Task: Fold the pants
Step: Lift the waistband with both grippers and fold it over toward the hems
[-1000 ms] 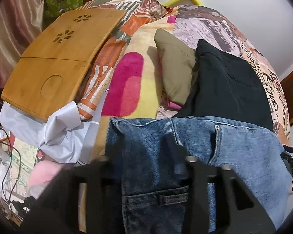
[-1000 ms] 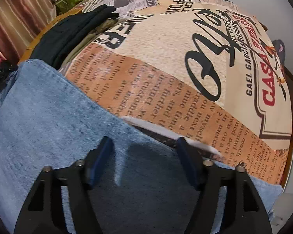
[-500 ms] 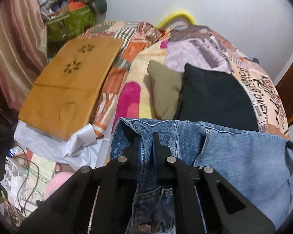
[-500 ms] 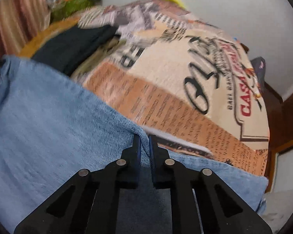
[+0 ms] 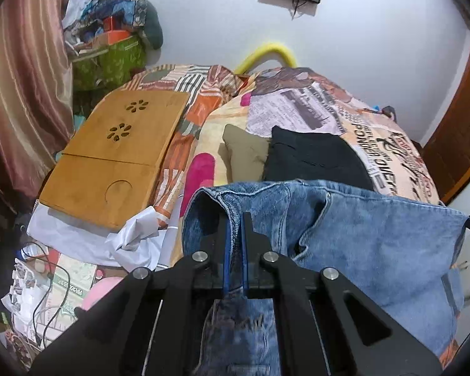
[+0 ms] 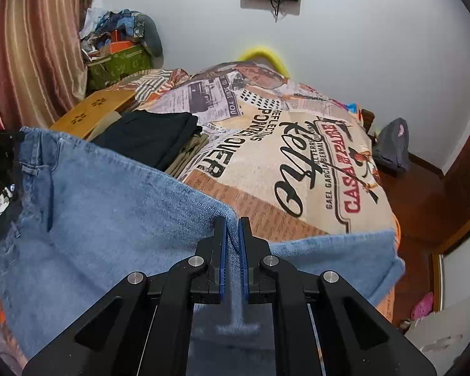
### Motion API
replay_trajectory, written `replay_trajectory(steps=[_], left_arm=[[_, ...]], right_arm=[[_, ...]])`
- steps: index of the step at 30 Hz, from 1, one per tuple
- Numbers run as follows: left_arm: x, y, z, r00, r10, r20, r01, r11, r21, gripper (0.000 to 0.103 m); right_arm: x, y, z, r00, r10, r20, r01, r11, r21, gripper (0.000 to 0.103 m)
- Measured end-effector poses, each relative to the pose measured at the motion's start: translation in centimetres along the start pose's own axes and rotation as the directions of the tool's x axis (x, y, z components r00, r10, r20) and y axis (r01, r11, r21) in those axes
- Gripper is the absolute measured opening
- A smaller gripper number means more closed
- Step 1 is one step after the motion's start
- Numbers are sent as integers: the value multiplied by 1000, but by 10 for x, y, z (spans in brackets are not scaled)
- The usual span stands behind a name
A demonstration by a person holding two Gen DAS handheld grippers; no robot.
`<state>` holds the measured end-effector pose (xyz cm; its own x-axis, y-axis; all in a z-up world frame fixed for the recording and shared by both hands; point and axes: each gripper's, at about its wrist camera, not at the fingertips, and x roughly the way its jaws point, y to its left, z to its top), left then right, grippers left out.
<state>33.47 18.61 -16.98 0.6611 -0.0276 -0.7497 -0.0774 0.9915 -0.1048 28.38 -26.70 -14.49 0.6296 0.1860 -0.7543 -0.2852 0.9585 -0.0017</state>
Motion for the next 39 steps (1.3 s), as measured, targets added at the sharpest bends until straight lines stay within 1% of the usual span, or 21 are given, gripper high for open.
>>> replay_trajectory(steps=[6, 10, 12, 17, 20, 28, 32, 35, 39], left_arm=[[-42, -6, -25, 999, -16, 29, 15, 1000, 25, 5], [-62, -10, -42, 999, -19, 44, 17, 999, 42, 5], [-73, -10, -52, 999, -25, 48, 23, 999, 42, 5], [-91, -11, -75, 998, -16, 56, 14, 999, 43, 5], [-100, -8, -88, 998, -3, 57, 1, 999, 39, 5], [-114, 5, -129, 999, 16, 34, -16, 1000, 3, 5], [-112, 13, -153, 1000, 27, 4, -26, 999, -24, 5], [-108, 16, -170, 999, 39, -19, -40, 999, -35, 5], [-100, 17, -188, 997, 71, -43, -72, 997, -19, 5]], right_arm=[[-36, 11, -27, 1000, 20, 18, -20, 1000, 19, 7], [-54, 20, -49, 999, 31, 17, -31, 999, 24, 7], [-61, 24, -59, 999, 35, 16, -36, 999, 26, 7], [-71, 33, -83, 998, 66, 11, -66, 997, 49, 7], [-76, 39, -96, 998, 66, 7, -67, 996, 53, 7], [-76, 46, -127, 995, 97, -18, -95, 991, 91, 7], [-74, 49, -138, 994, 108, -29, -104, 989, 106, 7], [-72, 51, -149, 990, 130, -49, -124, 985, 116, 7], [-67, 55, -161, 990, 120, -79, -112, 988, 106, 7]])
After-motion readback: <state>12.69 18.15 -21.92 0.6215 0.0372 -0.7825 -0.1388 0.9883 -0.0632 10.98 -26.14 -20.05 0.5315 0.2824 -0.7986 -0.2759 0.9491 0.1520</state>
